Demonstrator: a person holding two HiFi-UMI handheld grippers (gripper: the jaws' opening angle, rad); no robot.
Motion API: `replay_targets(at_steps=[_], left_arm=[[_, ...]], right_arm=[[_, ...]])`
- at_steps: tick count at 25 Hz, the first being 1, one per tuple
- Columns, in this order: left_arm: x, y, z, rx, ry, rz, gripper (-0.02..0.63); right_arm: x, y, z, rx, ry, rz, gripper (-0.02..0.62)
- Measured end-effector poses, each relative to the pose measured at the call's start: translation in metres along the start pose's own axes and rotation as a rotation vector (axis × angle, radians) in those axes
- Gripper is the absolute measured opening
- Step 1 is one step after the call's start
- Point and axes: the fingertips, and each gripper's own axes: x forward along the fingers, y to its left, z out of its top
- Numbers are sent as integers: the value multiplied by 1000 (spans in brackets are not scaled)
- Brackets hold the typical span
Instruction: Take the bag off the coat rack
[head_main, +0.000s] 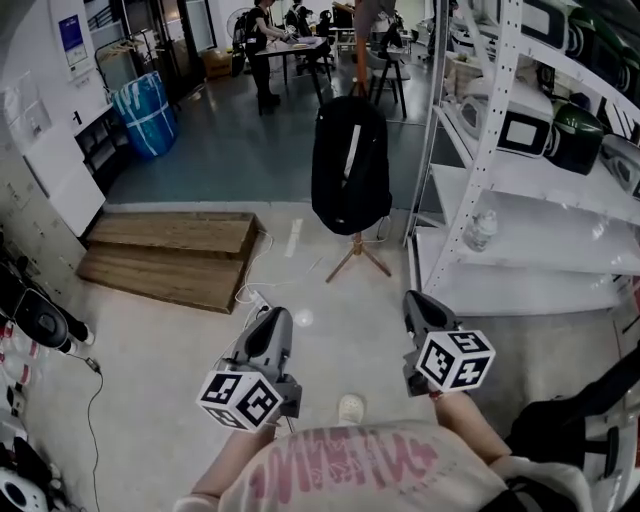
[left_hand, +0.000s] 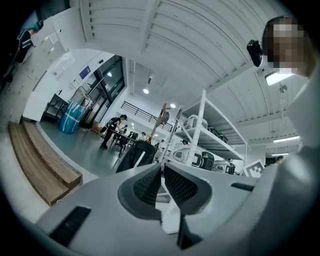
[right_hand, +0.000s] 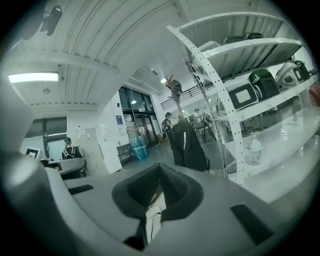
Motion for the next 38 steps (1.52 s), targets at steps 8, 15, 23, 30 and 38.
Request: replay_targets(at_steps=[8,15,23,30,38], left_arm=[[79,33,41,7,-69,19,23],[149,56,55,-17,-80,7,23],[208,85,59,-17,-100,16,23],[222,113,43,-53,-80,49,23],[255,119,32,-67,-36,18,23]], right_arm=[[87,-15,56,-82,-23,47,6],[144,-45,92,-97,-47,59,6],[191,-50,130,-234,-175,142,7],[219,-39,107,-508,-111,106,7],[248,-76,77,-252,42,104,6]])
